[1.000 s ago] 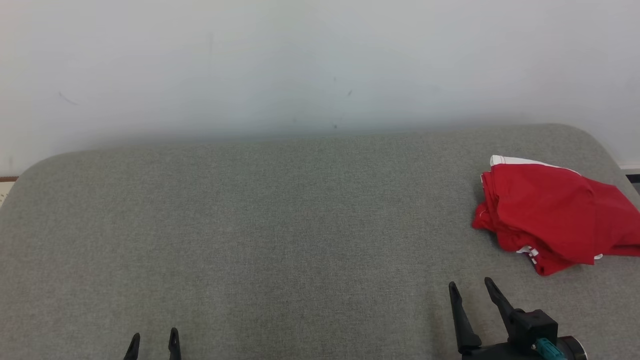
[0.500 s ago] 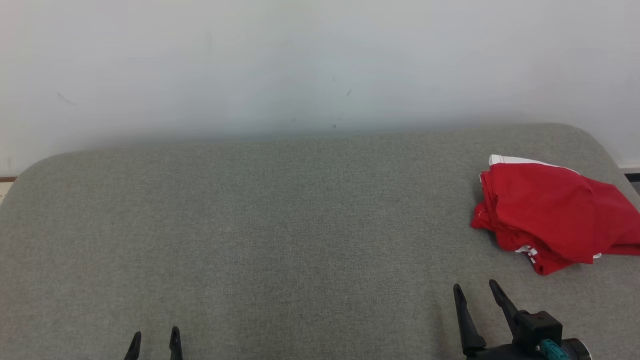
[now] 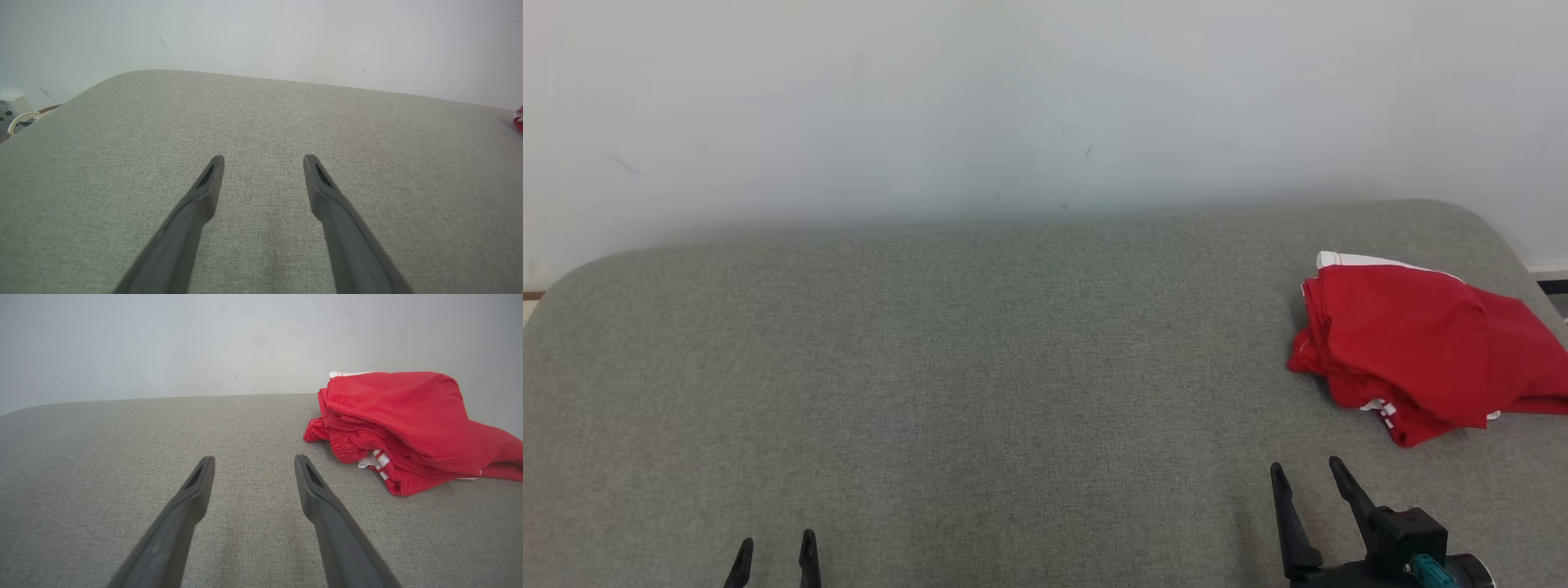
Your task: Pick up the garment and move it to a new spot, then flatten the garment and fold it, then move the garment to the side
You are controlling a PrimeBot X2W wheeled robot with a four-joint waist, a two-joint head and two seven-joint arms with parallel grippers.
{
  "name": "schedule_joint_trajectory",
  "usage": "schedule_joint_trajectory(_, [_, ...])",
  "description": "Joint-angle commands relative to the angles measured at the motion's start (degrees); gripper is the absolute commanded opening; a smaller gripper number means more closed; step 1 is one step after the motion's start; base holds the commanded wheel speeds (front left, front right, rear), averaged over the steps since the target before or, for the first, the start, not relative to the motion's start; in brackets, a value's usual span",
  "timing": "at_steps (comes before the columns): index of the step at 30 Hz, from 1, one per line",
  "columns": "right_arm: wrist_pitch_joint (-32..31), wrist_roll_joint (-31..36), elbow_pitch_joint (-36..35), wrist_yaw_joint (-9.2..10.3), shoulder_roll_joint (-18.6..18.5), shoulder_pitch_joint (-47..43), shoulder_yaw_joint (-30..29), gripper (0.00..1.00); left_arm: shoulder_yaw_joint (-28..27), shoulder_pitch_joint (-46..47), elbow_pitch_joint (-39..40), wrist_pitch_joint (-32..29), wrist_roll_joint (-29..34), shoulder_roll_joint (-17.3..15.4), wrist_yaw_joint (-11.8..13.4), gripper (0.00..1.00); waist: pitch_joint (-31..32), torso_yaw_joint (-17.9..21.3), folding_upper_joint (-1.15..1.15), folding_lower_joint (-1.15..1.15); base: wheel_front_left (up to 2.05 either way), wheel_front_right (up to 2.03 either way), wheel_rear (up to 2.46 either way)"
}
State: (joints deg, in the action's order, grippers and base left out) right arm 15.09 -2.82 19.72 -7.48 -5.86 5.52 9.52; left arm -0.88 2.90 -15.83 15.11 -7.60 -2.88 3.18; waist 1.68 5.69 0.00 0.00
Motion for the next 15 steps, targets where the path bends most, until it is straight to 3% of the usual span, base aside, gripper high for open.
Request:
schedule_joint_trajectory(1, [0.0,0.17,0.08,-0.01,0.09,-0.09,-0.01,1.0,0.02,-0.43,0.25,0.01,-0.07,-0.05,-0.02,1.0,-0.01,0.05,0.0,0.0,0.0,0.0,0.0])
schedule_joint_trajectory(15, [0.0,0.43,-0.46,-0.01,0.13,-0.26,-0.32,1.0,-0.13,0.06,0.43,0.01,-0.9,-0.06,-1.98,1.0,-0.25,0.21,0.0,0.0,0.0,0.0,0.0])
